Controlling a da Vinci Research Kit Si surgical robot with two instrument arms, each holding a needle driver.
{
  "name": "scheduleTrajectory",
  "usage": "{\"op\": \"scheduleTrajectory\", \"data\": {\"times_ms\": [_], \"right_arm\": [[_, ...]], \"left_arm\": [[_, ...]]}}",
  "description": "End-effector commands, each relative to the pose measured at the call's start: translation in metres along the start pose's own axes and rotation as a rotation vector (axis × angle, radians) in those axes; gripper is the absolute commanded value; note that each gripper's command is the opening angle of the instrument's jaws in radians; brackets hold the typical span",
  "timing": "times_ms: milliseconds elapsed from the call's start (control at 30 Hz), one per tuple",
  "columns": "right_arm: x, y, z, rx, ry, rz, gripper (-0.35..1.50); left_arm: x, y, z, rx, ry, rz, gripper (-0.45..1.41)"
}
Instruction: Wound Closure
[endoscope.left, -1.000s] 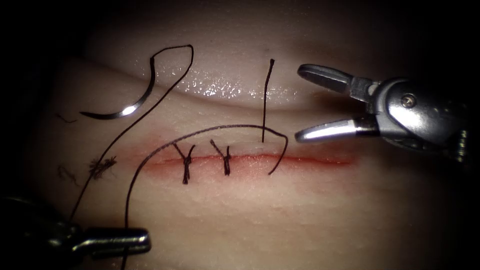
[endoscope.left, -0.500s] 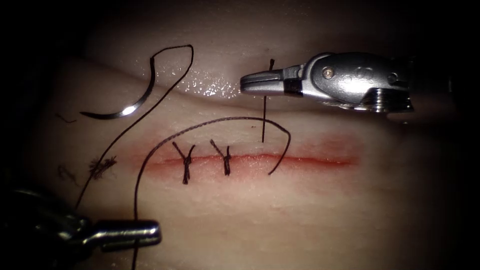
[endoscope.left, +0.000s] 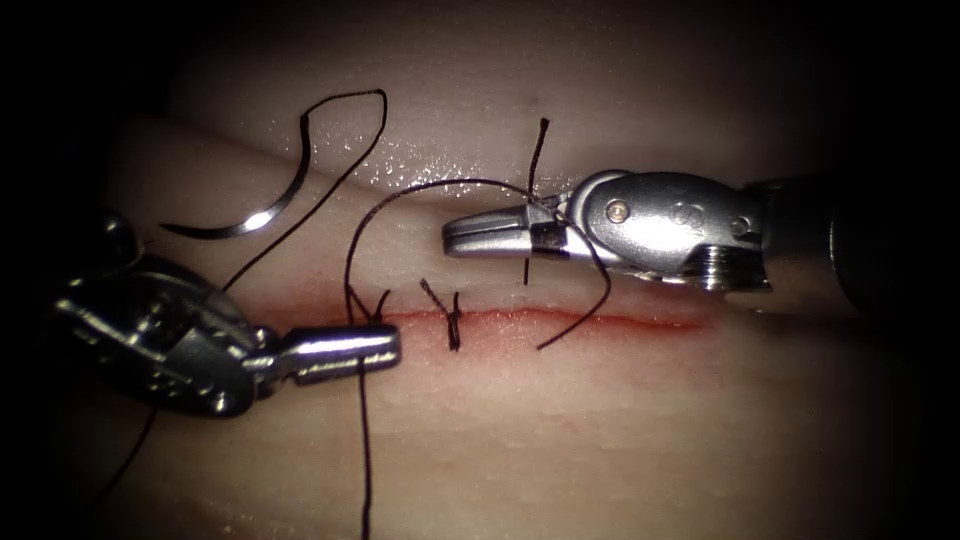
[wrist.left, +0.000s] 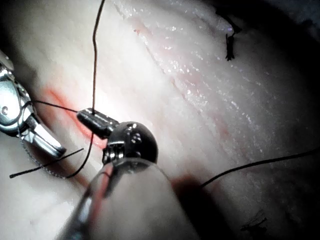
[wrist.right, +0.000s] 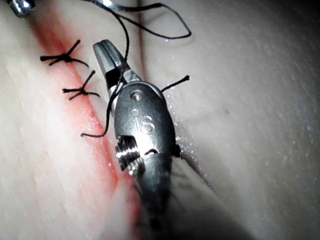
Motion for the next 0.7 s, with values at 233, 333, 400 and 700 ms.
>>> {"op": "scheduleTrajectory", "data": {"times_ms": [233,333,400,700], "right_arm": [[-0.0006,-0.0004,0.0013,-0.063,0.050,0.007,-0.35],[-0.0004,-0.0005,0.0017,-0.085,0.062,0.013,-0.35],[-0.0003,-0.0004,0.0021,-0.114,0.055,0.015,-0.35],[-0.0006,-0.0003,0.0024,-0.168,0.032,0.057,-0.10]], "left_arm": [[-0.0004,0.0006,0.0030,-0.010,0.023,-0.007,-0.45],[0.0001,0.0004,0.0040,-0.013,0.036,-0.010,-0.45],[0.0009,0.0003,0.0051,-0.028,0.046,-0.011,-0.45],[0.0044,-0.0004,0.0062,-0.071,0.105,-0.014,-0.45]]}}
